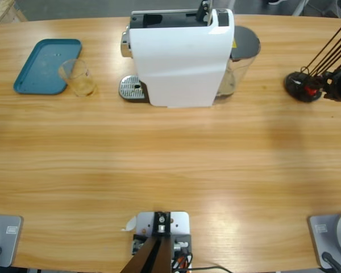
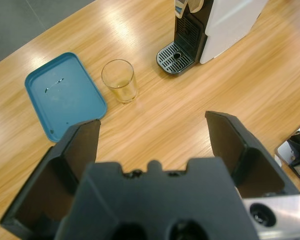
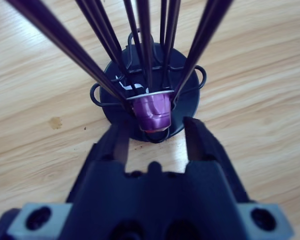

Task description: Pour coffee

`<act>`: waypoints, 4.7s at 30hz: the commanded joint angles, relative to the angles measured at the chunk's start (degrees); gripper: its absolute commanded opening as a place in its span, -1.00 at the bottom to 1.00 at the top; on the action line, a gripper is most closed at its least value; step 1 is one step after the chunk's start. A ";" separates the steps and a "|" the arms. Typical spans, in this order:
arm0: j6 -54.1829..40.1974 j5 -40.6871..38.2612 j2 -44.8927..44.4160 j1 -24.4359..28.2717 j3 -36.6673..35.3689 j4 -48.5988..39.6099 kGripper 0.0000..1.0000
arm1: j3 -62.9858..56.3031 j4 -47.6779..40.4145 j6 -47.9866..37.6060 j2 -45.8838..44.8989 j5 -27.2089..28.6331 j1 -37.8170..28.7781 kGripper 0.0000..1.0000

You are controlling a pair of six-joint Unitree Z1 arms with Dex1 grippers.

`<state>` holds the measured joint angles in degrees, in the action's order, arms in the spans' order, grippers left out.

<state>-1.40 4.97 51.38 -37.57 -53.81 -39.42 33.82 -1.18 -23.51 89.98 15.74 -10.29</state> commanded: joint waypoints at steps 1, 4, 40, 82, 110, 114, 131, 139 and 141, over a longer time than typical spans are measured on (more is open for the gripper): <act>0.78 -0.58 -1.37 -0.49 2.39 0.66 0.81 | -0.86 -0.66 0.66 1.11 -0.68 1.06 -0.36; 0.78 -0.58 -1.37 -0.51 2.39 0.66 0.81 | -1.03 -0.72 0.78 0.74 -0.62 1.06 -0.56; 1.22 -0.82 -1.11 -0.66 2.39 0.85 0.81 | 0.39 10.06 4.47 -15.17 -0.99 0.45 -1.00; 1.75 -2.68 1.56 -0.66 2.48 1.36 0.81 | 24.68 50.26 25.79 -14.48 -15.63 -16.80 0.70; 1.75 -2.51 0.21 -0.66 2.48 0.90 0.81 | 23.66 47.13 26.48 -3.76 -5.21 -20.89 0.75; 1.75 -2.51 0.30 -0.66 2.48 0.92 0.81 | 22.56 45.04 26.32 -2.30 -6.76 -20.82 0.52; 1.75 -2.42 0.30 -0.66 2.57 0.92 0.81 | 25.51 47.89 38.27 2.22 -9.94 -20.89 0.82; 1.66 -2.51 1.44 -0.66 2.59 1.54 0.81 | 25.11 53.04 53.99 1.57 -10.54 -20.82 0.78; 1.66 -2.51 1.51 -0.66 2.57 1.54 0.81 | 24.37 52.90 55.66 1.42 -12.14 -20.82 0.78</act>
<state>-0.51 3.20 51.58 -37.73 -53.45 -38.72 59.65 49.82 26.62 92.68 7.66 -31.56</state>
